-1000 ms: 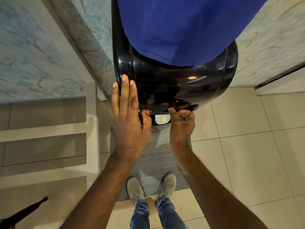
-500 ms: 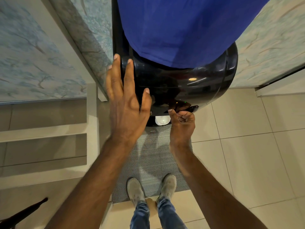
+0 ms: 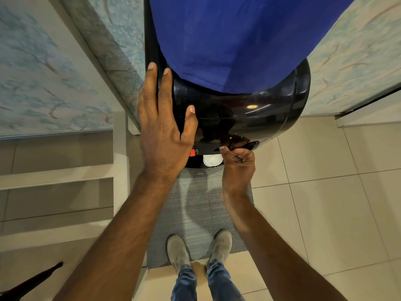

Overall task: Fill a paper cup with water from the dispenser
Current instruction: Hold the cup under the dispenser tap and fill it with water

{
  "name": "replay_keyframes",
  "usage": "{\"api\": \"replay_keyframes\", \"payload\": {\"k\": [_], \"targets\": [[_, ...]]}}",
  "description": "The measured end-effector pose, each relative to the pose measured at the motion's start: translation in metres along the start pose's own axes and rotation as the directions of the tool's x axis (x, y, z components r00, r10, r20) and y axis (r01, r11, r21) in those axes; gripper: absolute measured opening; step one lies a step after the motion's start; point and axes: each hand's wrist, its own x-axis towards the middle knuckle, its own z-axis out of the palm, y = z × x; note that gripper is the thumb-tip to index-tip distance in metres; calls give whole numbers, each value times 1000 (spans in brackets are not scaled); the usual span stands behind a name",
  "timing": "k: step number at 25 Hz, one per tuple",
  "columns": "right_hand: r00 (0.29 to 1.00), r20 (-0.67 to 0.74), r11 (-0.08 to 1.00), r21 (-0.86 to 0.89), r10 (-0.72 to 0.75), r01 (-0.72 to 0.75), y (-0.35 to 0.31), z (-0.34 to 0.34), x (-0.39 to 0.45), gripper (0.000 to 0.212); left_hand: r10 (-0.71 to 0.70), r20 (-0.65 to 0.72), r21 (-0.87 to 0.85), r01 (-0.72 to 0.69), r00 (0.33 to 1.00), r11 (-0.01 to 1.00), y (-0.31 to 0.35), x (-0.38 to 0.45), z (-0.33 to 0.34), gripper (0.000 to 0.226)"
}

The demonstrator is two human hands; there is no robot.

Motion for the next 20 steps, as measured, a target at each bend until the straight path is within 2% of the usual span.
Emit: {"api": "replay_keyframes", "payload": {"k": [20], "targets": [[1000,16,1000,-20,-11,11,0,-2,-1,33,5,-20,34,-4,1000,999,-1,-1,1,69]]}}
